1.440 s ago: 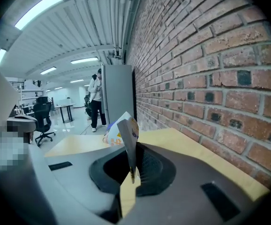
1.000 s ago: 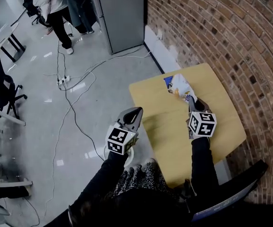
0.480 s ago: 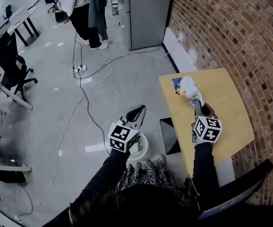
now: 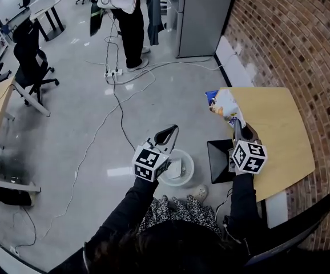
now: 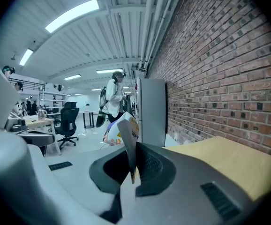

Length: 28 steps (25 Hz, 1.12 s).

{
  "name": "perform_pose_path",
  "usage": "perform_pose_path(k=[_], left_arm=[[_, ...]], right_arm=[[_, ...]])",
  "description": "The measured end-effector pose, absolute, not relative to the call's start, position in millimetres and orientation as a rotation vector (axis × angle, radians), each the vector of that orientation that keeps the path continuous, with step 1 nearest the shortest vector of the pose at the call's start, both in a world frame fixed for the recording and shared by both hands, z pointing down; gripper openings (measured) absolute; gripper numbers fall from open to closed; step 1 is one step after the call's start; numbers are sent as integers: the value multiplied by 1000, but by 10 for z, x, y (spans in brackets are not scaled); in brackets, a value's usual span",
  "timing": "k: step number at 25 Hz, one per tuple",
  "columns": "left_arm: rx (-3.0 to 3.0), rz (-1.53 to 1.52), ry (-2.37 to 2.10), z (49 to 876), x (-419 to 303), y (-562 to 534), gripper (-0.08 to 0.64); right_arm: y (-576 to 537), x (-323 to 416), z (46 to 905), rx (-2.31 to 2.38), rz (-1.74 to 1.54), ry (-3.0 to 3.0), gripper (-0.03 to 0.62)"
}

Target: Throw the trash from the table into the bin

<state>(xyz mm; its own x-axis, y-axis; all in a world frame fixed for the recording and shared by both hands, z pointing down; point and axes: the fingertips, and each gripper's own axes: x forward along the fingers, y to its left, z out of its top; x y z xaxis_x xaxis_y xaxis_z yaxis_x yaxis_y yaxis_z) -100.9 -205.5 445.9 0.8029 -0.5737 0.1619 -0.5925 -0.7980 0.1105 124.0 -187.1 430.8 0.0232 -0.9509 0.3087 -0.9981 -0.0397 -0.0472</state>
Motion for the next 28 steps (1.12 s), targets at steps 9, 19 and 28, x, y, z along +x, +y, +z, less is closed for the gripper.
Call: perform_pose_path(k=[9, 19, 28], left_arm=[[2791, 166, -1027, 4440, -1569, -2053, 5], [2722, 141, -1131, 4510, -1794, -2044, 5], [2696, 170, -1133, 4686, -1682, -1941, 5]], right_arm=[[-2030, 442, 4349, 1973, 384, -2152, 14], [-2122, 86, 4491, 1875, 435, -2237, 14], [-1989, 33, 4818, 1815, 514, -2249, 14]])
